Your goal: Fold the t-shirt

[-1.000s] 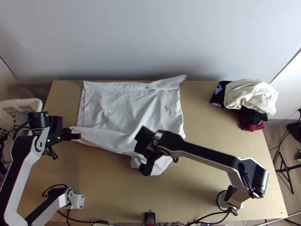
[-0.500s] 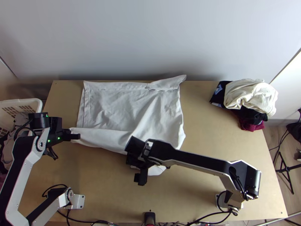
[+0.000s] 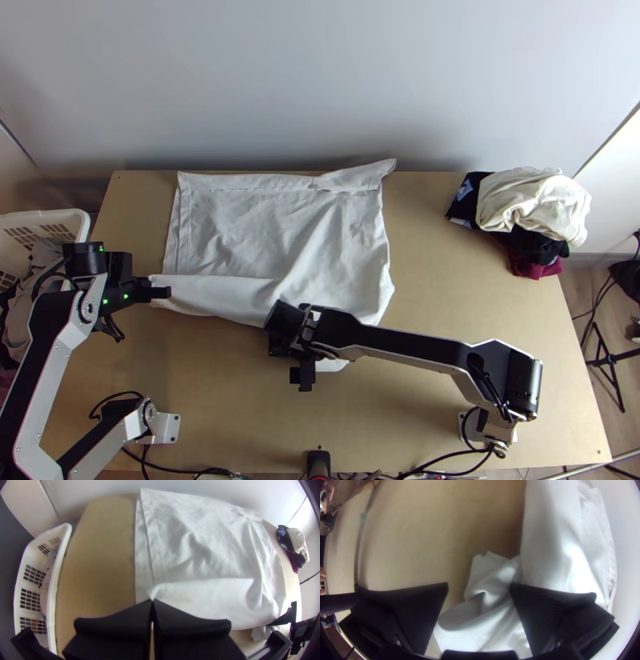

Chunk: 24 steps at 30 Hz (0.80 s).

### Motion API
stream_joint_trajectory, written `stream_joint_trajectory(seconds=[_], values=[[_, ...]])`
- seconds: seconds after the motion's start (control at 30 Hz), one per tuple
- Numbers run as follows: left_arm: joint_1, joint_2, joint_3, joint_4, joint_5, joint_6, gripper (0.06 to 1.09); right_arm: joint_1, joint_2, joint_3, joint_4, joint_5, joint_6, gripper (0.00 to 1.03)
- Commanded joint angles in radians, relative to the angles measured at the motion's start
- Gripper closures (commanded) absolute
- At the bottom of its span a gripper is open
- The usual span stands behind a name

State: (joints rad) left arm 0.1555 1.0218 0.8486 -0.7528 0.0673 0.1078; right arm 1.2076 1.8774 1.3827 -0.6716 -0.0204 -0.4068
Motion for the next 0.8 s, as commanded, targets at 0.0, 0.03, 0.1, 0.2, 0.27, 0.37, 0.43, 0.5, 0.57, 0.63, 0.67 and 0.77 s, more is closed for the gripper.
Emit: stream_joint_trajectory(seconds=[0.0, 0.03, 0.1, 0.2, 0.27, 0.37, 0.43, 0.5, 0.57, 0.63, 0.67, 0.77], values=[[0.001, 0.001, -0.002, 0.0, 0.002, -0.008, 1.05, -0.011, -0.015, -0.053, 0.084, 0.077, -0.029, 0.23], [0.001, 0.001, -0.002, 0.0, 0.0, -0.01, 1.05, -0.011, -0.015, -0.053, 0.089, 0.099, -0.032, 0.23], [0.001, 0.001, -0.002, 0.0, 0.002, -0.013, 1.05, -0.013, -0.017, -0.059, 0.102, 0.123, -0.041, 0.23], [0.001, -0.002, -0.005, -0.003, 0.0, -0.014, 1.05, -0.013, -0.041, -0.074, 0.119, 0.14, -0.044, 0.23], [0.001, -0.006, -0.01, -0.005, 0.0, -0.014, 1.05, -0.003, -0.069, -0.079, 0.127, 0.143, -0.049, 0.22], [0.001, -0.009, -0.017, -0.003, 0.002, -0.016, 1.05, 0.02, -0.109, -0.079, 0.139, 0.143, -0.053, 0.17], [0.001, -0.009, -0.02, -0.003, 0.002, -0.022, 1.05, 0.036, -0.123, -0.079, 0.145, 0.143, -0.063, 0.16], [0.001, -0.008, -0.02, -0.002, 0.002, -0.025, 1.05, 0.046, -0.126, -0.083, 0.155, 0.143, -0.084, 0.15], [0.001, -0.008, -0.019, -0.002, 0.002, -0.031, 1.05, 0.047, -0.13, -0.083, 0.156, 0.143, -0.086, 0.13], [0.001, -0.009, -0.019, -0.002, 0.002, -0.033, 1.05, 0.06, -0.141, -0.093, 0.153, 0.142, -0.11, 0.13], [0.001, -0.009, -0.02, -0.002, 0.002, -0.033, 1.05, 0.066, -0.144, -0.097, 0.152, 0.142, -0.118, 0.13], [0.001, -0.009, -0.025, -0.002, 0.002, -0.033, 1.05, 0.084, -0.142, -0.105, 0.139, 0.134, -0.138, 0.13]])
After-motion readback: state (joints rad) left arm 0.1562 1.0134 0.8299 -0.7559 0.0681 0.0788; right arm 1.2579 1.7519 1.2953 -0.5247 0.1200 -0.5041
